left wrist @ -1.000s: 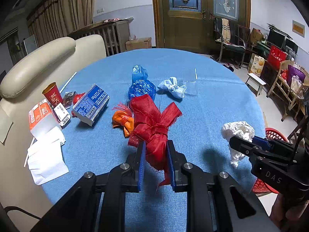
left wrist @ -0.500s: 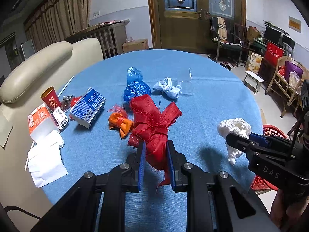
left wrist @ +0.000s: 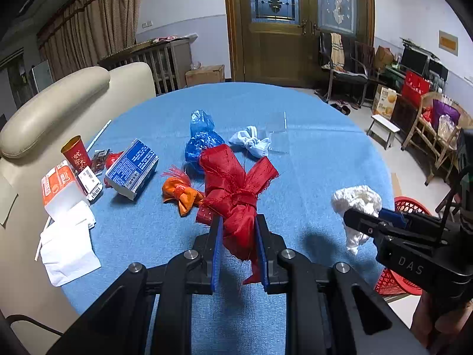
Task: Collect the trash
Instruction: 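Lift the red mesh bag with the left tool while the right tool holds the tissue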
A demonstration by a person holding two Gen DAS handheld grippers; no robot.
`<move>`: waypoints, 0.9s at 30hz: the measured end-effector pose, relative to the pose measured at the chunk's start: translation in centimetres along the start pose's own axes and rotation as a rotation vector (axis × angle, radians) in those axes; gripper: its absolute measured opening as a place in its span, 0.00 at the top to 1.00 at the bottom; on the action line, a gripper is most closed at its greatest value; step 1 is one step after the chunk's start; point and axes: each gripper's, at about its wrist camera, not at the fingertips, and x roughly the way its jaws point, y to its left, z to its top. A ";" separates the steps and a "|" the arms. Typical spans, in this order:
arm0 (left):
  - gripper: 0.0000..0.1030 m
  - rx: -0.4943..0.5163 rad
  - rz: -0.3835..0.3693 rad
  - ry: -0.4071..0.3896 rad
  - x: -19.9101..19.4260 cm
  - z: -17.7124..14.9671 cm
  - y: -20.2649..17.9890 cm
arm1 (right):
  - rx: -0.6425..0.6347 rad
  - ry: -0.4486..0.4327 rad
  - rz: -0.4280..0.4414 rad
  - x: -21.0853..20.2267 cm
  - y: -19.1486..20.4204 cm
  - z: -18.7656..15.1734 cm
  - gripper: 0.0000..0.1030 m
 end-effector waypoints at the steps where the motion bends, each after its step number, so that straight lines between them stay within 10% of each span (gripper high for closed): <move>1: 0.78 -0.008 -0.003 -0.009 -0.2 0.0 0.3 | 0.001 0.005 -0.003 0.0 0.0 -0.1 0.64; 27: 0.78 -0.096 0.008 -0.051 -2.0 -1.8 5.2 | -0.127 0.050 0.007 1.0 7.1 0.3 0.64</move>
